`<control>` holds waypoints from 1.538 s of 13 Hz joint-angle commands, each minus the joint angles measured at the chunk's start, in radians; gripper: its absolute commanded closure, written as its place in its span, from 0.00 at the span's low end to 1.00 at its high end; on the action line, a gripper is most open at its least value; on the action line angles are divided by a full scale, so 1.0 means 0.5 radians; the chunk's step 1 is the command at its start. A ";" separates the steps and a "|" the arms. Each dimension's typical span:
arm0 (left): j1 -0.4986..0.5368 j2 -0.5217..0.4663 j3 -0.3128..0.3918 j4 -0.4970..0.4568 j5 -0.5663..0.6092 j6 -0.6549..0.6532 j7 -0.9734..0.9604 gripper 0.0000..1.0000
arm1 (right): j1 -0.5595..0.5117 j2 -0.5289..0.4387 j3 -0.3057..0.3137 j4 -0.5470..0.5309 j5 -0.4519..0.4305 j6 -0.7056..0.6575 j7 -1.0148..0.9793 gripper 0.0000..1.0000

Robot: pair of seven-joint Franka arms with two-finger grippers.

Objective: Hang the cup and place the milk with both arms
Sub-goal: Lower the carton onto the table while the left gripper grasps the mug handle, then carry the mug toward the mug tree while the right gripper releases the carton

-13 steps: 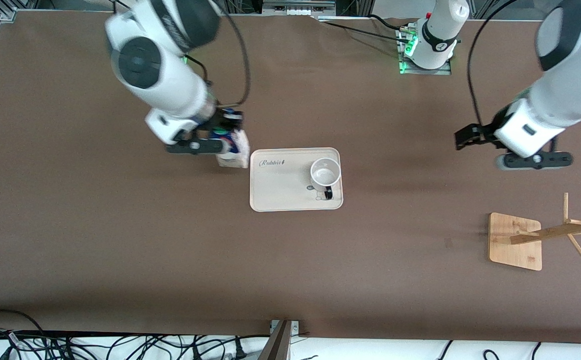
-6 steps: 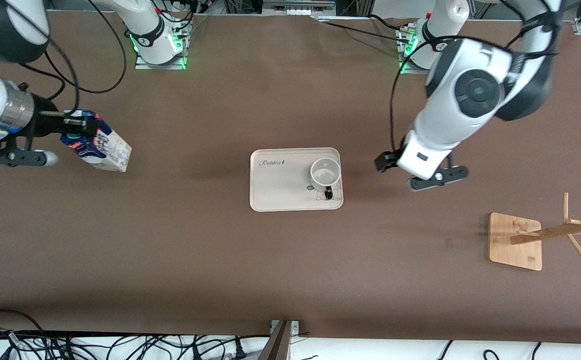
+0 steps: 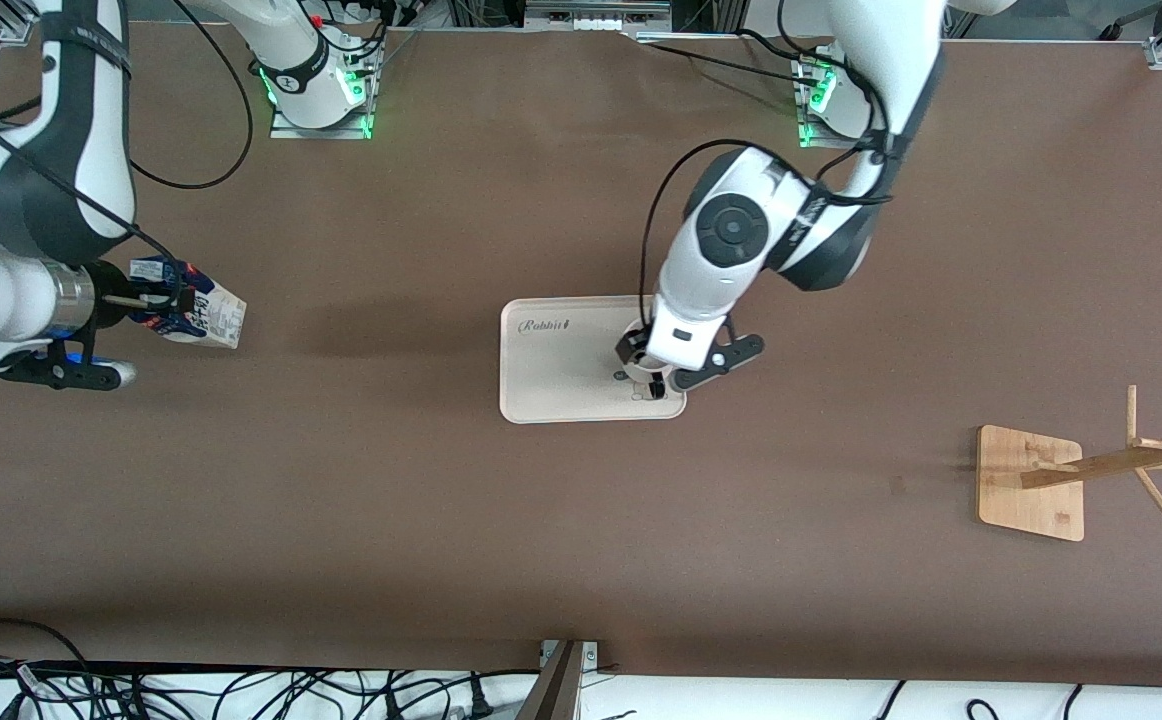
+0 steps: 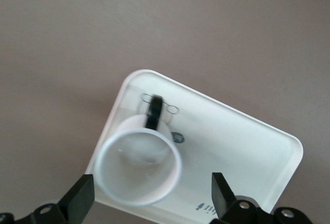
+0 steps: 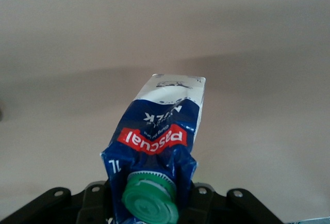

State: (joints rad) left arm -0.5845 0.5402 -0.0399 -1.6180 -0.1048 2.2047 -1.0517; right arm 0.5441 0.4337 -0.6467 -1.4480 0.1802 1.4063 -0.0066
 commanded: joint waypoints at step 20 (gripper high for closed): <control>0.162 -0.101 -0.015 0.358 0.375 -0.275 0.142 1.00 | -0.017 -0.076 0.023 -0.672 0.198 0.826 -0.232 0.00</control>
State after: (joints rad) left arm -0.6014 0.5823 -0.0278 -1.4184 0.0715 2.1686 -1.0367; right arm 0.5318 0.4250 -0.6363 -1.7625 0.2632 1.8097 -0.1064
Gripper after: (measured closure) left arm 0.934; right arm 0.181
